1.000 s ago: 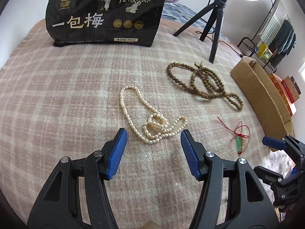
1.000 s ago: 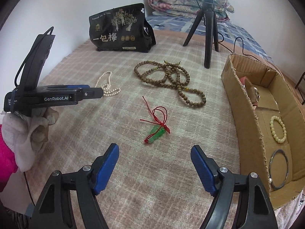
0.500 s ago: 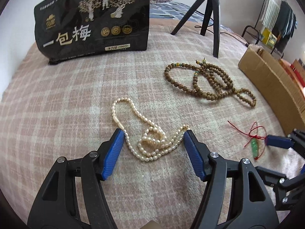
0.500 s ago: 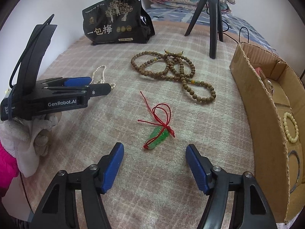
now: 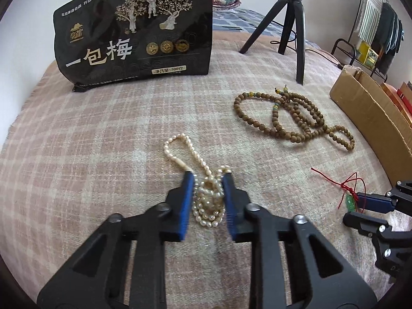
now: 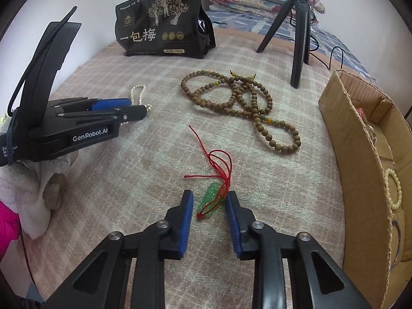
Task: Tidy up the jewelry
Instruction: 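Close left tool on the pearl necklace while right tool closes on the jade pendant, then carry the necklace with left tool into the box while right tool carries the pendant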
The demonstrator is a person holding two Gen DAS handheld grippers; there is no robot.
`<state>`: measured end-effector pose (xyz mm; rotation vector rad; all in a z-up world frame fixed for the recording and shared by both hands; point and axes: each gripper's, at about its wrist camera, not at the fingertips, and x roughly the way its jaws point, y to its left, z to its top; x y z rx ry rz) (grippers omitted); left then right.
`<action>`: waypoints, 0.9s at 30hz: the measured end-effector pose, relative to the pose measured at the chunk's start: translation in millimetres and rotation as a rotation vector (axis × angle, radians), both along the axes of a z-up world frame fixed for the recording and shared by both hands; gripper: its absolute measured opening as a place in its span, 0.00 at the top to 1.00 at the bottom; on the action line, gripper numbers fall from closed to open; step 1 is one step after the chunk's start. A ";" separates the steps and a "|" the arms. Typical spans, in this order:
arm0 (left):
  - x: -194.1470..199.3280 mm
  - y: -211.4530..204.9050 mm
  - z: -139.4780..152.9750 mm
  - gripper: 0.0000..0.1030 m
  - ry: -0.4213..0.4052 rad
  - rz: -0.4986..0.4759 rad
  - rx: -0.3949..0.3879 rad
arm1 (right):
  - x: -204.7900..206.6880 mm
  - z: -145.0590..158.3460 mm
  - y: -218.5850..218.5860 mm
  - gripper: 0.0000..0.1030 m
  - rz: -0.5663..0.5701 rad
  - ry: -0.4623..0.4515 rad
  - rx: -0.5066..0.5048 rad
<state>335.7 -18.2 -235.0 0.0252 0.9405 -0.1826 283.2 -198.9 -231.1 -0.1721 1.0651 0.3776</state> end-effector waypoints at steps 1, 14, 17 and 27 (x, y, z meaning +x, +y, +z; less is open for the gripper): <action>-0.1 0.8 0.0 0.84 0.000 -0.002 -0.001 | 0.6 -0.2 -0.6 0.81 -0.003 0.001 0.004; -6.6 15.4 7.9 0.94 -0.001 0.029 -0.042 | 0.8 4.2 -10.7 0.89 -0.027 -0.005 0.059; -10.4 19.3 12.5 0.94 -0.010 0.035 -0.042 | -1.1 9.0 -13.3 0.90 -0.031 -0.014 0.066; -22.0 20.1 39.2 0.94 -0.060 0.032 -0.053 | -15.1 40.2 -24.4 0.90 -0.040 -0.070 0.100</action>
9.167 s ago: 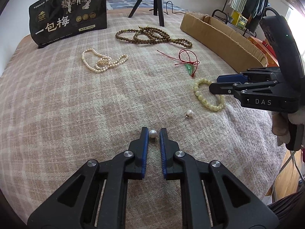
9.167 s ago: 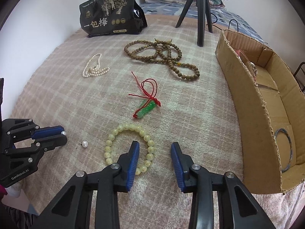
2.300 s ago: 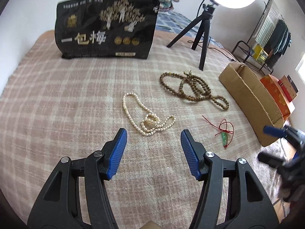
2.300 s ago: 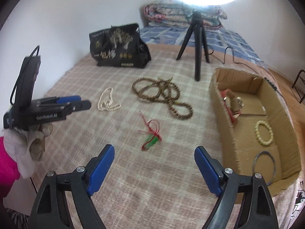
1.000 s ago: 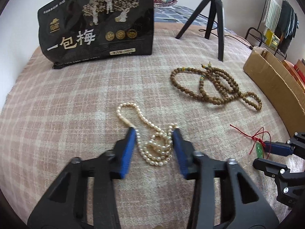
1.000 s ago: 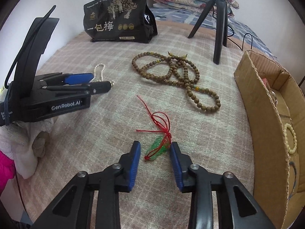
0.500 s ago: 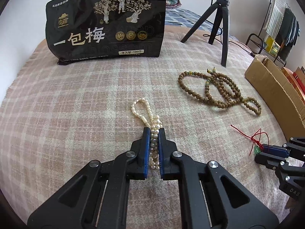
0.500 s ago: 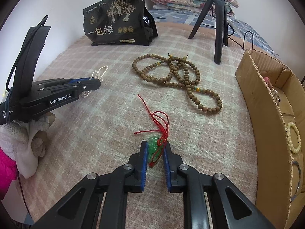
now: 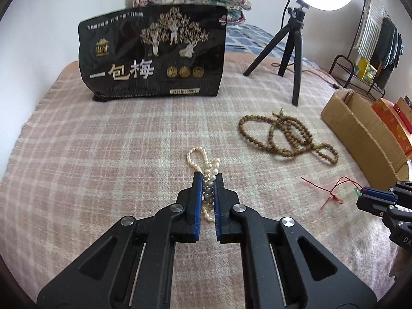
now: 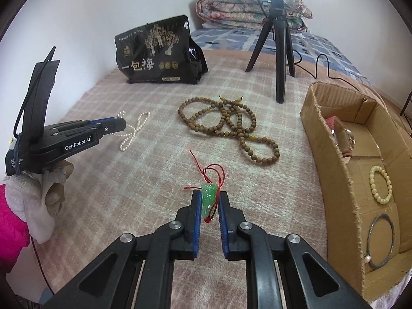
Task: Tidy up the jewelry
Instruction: 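Carry the necklace with left tool into the box while right tool carries the pendant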
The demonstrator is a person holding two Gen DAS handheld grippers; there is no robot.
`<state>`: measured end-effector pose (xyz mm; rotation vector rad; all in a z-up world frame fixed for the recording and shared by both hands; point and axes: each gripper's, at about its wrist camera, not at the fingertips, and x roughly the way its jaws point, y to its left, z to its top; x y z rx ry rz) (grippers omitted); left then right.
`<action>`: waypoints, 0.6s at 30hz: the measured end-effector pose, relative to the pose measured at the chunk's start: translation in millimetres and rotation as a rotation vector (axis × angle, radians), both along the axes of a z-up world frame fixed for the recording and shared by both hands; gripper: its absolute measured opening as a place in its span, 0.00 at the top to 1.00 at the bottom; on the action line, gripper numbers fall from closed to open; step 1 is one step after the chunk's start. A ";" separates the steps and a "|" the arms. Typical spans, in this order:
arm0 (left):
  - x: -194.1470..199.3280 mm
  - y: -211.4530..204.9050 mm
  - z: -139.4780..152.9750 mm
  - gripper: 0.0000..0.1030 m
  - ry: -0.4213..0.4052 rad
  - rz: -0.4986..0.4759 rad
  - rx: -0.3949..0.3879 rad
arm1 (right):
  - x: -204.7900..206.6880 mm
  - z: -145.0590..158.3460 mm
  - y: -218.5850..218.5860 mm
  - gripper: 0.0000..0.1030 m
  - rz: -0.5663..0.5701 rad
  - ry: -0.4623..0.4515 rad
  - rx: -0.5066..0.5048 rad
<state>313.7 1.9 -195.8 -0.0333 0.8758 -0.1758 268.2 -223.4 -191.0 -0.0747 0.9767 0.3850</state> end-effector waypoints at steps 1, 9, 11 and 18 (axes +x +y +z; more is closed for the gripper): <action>-1.3 -0.7 2.9 0.94 -0.005 -0.003 -0.001 | -1.8 3.8 -1.8 0.90 -0.001 -0.007 0.002; -14.7 -9.3 29.4 0.94 -0.047 -0.023 0.008 | -15.1 41.7 -16.8 0.90 -0.017 -0.069 0.015; -19.0 -11.8 36.7 0.94 -0.056 -0.030 0.006 | -18.5 50.0 -20.5 0.90 -0.021 -0.083 0.016; -35.8 -27.6 61.7 0.94 -0.094 -0.063 0.007 | -37.2 80.0 -38.4 0.90 -0.040 -0.134 0.005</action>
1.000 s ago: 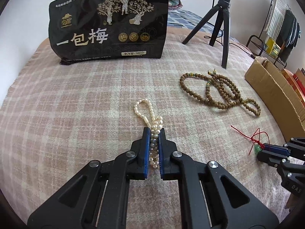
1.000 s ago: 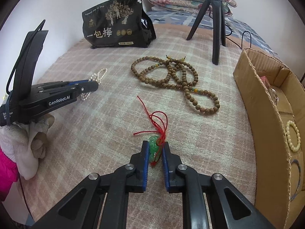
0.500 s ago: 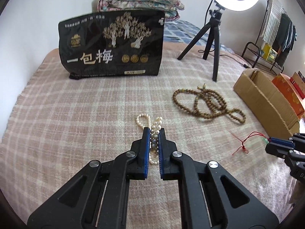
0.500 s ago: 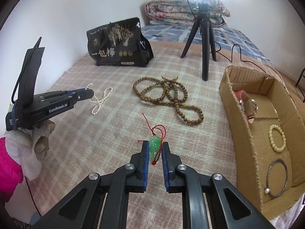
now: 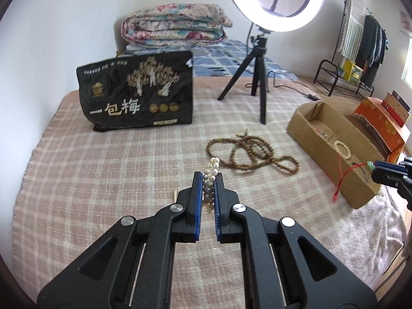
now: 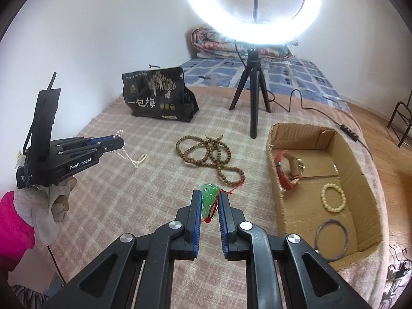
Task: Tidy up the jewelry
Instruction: 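Carry the necklace with left tool into the box while right tool carries the pendant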
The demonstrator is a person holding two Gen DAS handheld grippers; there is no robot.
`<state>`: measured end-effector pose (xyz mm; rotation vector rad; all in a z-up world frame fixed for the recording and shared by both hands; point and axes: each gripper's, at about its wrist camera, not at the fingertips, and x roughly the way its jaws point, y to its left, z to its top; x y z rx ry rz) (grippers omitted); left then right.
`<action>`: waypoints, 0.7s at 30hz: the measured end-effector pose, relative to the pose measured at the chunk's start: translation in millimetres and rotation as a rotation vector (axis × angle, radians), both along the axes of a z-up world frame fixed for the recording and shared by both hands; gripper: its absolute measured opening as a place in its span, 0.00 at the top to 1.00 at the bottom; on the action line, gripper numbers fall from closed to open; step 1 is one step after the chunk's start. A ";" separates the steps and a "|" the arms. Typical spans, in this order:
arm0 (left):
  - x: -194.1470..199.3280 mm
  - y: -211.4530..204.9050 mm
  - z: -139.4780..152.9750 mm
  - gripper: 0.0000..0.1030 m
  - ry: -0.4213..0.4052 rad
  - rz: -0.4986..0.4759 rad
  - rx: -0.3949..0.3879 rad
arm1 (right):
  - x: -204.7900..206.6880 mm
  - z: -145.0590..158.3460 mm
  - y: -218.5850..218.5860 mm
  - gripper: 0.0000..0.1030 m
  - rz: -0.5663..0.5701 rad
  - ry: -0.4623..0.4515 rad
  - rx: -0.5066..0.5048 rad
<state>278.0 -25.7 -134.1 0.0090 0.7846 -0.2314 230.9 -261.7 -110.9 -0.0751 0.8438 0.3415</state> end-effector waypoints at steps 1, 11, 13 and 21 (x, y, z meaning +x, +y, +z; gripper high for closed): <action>-2.1 -2.8 3.2 0.94 -0.005 -0.005 -0.001 | -2.3 3.0 -2.8 0.90 -0.004 -0.005 -0.001; -15.6 -36.3 26.7 0.94 -0.034 -0.060 -0.026 | -22.4 31.7 -41.9 0.90 -0.066 -0.056 -0.014; -16.4 -44.5 29.8 0.94 -0.037 -0.073 -0.031 | -24.1 35.4 -50.0 0.90 -0.078 -0.062 -0.017; -17.3 -84.1 36.0 0.94 -0.038 -0.134 -0.052 | -21.9 44.8 -90.7 0.90 -0.141 -0.082 -0.021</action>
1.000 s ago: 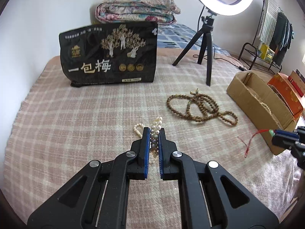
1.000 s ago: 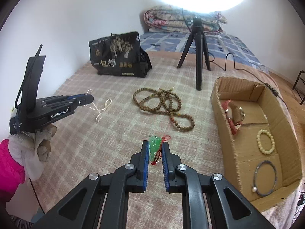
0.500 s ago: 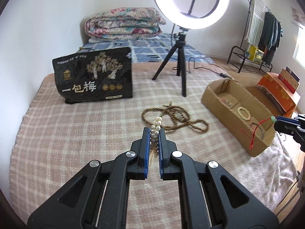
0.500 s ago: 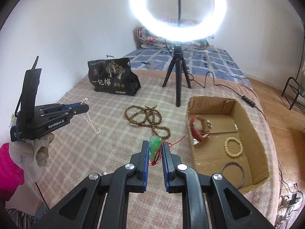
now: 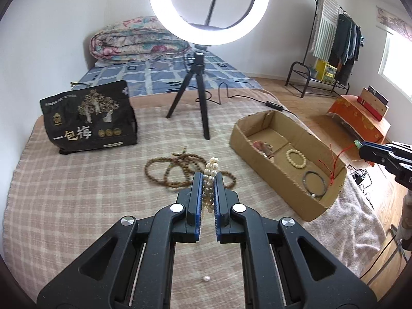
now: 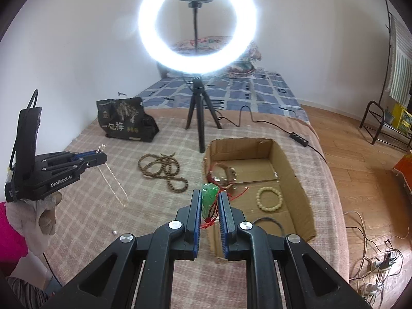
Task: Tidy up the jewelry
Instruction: 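Carry the necklace with left tool into the box while right tool carries the pendant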
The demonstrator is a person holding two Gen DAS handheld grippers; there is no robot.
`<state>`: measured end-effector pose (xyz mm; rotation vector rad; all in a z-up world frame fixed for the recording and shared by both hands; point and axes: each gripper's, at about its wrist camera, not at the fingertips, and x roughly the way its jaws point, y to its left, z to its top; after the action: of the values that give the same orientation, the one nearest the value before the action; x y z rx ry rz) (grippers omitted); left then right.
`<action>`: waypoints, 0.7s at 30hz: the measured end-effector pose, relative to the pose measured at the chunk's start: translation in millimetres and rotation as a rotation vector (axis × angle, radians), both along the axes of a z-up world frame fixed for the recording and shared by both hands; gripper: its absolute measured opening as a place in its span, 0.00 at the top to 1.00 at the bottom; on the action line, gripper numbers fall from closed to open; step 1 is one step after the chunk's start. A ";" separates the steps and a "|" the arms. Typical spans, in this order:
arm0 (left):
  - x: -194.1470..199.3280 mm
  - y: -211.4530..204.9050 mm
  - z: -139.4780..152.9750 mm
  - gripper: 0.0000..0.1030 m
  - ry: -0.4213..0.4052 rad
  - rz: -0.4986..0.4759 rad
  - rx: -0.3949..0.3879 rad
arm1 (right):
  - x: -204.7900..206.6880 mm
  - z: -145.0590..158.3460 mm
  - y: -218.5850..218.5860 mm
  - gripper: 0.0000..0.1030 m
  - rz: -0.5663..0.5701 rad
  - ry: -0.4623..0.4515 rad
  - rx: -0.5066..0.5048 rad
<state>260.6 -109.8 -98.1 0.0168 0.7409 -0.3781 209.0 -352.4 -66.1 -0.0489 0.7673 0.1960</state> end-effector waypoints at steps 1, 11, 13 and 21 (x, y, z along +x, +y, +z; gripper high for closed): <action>0.1 -4.8 0.5 0.94 0.000 -0.008 -0.002 | 1.5 0.7 -5.6 0.90 -0.008 -0.002 0.000; 8.9 -60.3 8.6 0.94 0.008 -0.094 -0.032 | 21.3 -4.5 -43.4 0.90 -0.059 0.000 0.015; 10.2 -71.1 15.5 0.94 -0.002 -0.115 -0.036 | 26.1 -5.5 -48.8 0.90 -0.065 0.000 0.016; 18.4 -110.7 48.2 0.94 -0.040 -0.183 -0.074 | 47.9 -14.8 -70.6 0.90 -0.089 0.009 0.019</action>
<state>279.0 -220.5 -49.9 0.0221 0.6874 -0.5777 257.0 -423.0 -80.9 0.0046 0.7750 0.1186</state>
